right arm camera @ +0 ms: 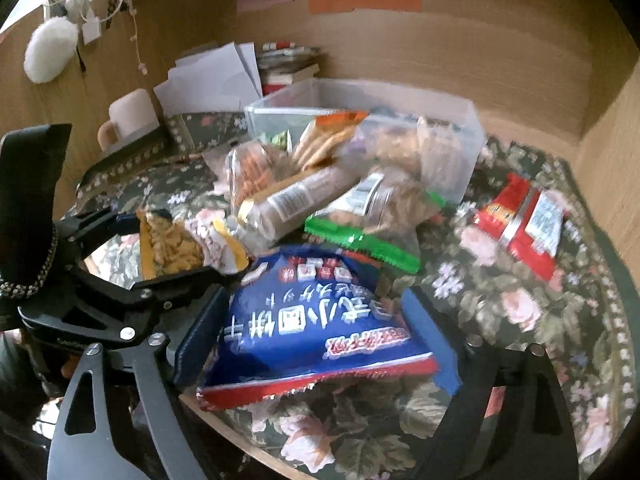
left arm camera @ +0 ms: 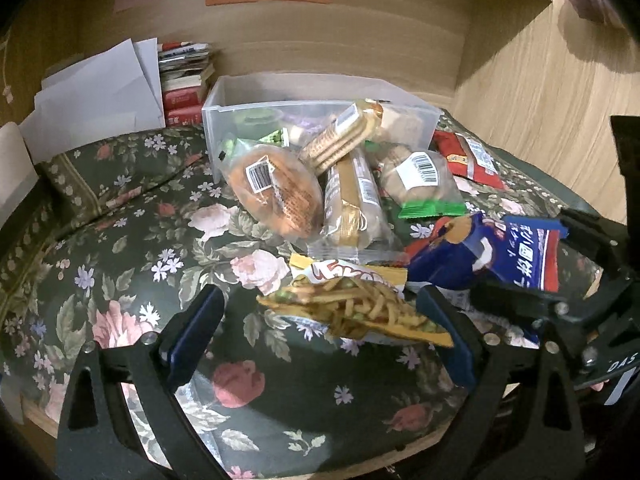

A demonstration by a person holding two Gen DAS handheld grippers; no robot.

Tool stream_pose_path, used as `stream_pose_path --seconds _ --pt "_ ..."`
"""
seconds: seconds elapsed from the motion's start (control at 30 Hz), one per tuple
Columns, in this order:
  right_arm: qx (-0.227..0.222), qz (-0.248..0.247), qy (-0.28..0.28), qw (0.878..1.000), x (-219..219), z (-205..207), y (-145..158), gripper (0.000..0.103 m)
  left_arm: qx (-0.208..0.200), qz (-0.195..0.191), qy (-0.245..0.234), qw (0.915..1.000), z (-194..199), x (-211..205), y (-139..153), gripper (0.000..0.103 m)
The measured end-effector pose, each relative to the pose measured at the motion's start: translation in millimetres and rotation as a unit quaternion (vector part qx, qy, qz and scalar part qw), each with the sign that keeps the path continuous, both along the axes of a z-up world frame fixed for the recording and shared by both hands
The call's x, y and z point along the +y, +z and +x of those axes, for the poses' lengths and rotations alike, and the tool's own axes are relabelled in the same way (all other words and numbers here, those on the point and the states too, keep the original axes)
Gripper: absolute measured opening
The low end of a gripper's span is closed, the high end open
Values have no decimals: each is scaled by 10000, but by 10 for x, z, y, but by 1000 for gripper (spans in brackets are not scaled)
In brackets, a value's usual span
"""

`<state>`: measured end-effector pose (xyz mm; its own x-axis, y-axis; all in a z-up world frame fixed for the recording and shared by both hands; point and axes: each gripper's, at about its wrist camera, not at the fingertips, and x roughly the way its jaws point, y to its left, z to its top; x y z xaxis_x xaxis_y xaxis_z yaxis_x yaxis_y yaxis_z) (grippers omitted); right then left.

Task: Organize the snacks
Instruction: 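Grasp the blue chip bag with the right tool while the left tool grasps the yellow snack bag, then lift both bags over the box and drop them inside with both tools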

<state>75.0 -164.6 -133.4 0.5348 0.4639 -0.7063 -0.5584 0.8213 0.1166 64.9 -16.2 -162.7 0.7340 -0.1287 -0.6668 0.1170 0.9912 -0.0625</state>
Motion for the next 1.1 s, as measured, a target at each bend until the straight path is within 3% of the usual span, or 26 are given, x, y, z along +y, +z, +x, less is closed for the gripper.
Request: stream_pose_path --seconds 0.17,0.23,0.33,0.43,0.77,1.1 --pt "141 48 -69 9999 1 49 -88 87 6 -119 -94 9999 47 -3 -34 68" --pt "171 82 -99 9998 4 71 -98 83 -25 -138 -121 9998 43 -11 -25 51" --pt "245 203 -82 9995 -7 95 -119 67 -66 -164 -98 9998 38 3 5 48" --pt "272 340 -67 9990 -22 99 -120 60 -81 -190 -69 9998 26 42 25 45" --pt "-137 366 -161 9991 -113 -2 62 57 -333 -242 166 9990 -90 202 226 43" --pt "-827 498 -413 9945 -234 39 515 57 -921 -156 245 9953 -77 268 674 43"
